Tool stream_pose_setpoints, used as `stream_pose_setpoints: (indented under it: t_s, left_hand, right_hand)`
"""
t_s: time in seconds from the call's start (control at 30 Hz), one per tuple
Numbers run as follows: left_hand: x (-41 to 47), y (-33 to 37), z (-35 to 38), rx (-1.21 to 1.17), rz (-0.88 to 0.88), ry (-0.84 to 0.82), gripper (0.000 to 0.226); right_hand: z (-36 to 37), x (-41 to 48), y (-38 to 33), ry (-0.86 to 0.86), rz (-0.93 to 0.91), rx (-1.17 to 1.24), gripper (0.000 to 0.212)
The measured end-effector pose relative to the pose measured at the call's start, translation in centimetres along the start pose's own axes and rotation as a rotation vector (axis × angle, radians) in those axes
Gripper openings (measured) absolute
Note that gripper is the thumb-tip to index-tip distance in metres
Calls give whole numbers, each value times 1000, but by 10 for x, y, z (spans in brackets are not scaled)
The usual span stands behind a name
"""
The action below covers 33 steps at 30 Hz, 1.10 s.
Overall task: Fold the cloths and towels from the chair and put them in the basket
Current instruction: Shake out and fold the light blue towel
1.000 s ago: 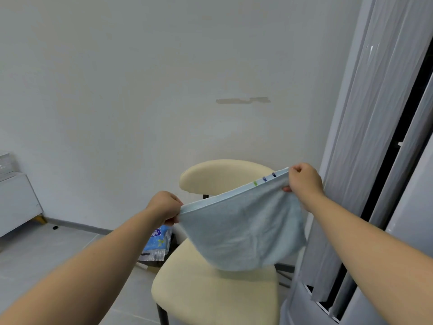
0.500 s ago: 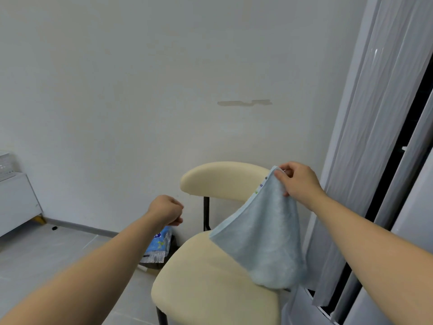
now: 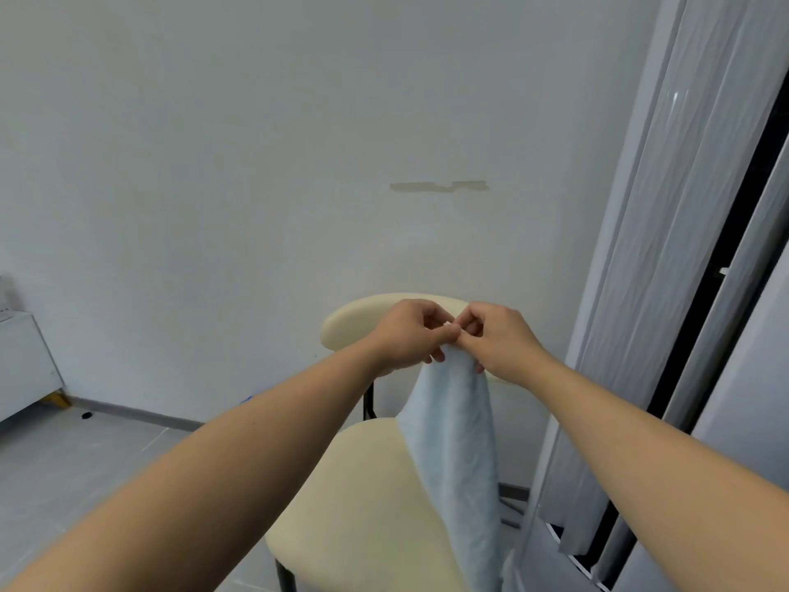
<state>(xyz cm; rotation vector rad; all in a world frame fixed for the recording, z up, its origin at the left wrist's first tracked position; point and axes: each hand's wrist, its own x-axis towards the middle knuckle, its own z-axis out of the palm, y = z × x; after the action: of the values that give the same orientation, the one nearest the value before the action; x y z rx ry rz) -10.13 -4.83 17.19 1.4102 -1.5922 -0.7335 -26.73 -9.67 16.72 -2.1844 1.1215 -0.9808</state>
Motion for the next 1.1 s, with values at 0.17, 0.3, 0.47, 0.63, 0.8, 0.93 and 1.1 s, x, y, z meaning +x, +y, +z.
stream_pose_setpoints:
  t_s: [0.17, 0.3, 0.47, 0.63, 0.8, 0.93, 1.1]
  left_hand:
    - [-2, -3, -10, 20, -83, -28, 23]
    - [-2, 3, -25, 175, -57, -24, 19]
    - [1, 15, -53, 334, -67, 0, 17]
    - [0, 21, -76, 562, 10, -52, 22]
    - [-2, 21, -75, 891, 148, 44, 23]
    - [-3, 21, -73, 844, 182, 101, 16]
    - [-6, 25, -71, 796, 147, 66, 23]
  right_hand:
    - [11, -4, 4, -48, 48, 119, 16]
    - [20, -9, 7, -213, 119, 206, 20]
    - [31, -22, 11, -358, 158, 108, 25]
    - [34, -28, 10, -398, 151, -115, 34]
    - [42, -27, 13, -248, 96, -328, 33]
    - [46, -32, 2, -329, 63, -149, 23]
    - [52, -33, -10, -288, -156, -510, 50]
